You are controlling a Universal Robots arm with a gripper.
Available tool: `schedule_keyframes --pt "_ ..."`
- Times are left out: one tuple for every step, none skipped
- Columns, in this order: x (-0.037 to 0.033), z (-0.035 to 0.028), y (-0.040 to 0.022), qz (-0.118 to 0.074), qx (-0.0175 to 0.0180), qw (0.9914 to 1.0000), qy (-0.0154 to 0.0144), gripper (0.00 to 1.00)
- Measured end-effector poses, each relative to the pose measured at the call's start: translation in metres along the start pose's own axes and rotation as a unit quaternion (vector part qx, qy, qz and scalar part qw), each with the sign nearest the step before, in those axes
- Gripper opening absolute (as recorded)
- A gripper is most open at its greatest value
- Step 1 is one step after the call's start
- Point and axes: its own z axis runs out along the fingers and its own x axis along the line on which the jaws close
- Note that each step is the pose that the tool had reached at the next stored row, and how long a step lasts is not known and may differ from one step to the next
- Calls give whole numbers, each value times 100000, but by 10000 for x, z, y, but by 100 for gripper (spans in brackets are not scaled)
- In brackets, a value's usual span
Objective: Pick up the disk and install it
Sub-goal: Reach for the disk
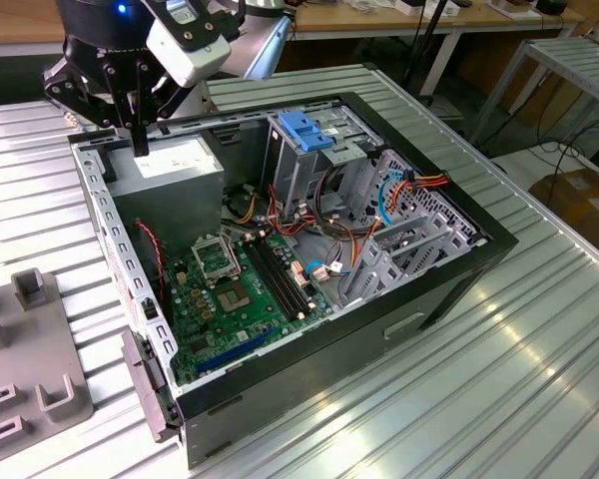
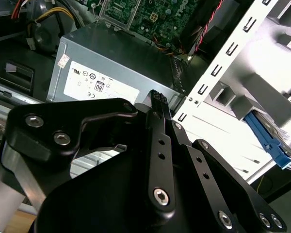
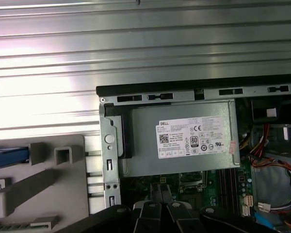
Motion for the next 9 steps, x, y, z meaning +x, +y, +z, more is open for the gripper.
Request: schedule_keyframes --pt "9 0 -1 -1 -2 100000 1 10" --pt "14 -1 -1 0 1 100000 3 10" --pt "18 -1 -1 0 -1 100000 2 10" --pt "23 -1 -2 -2 0 100000 1 10" --pt "27 -1 -2 -4 -3 100000 -1 10" --pt "33 -1 -3 0 1 100000 2 10" --pt "37 -1 -3 -1 -1 100000 2 10" --pt "42 -1 -3 -1 -2 100000 0 10" --pt "47 -1 -4 0 -1 100000 2 10"
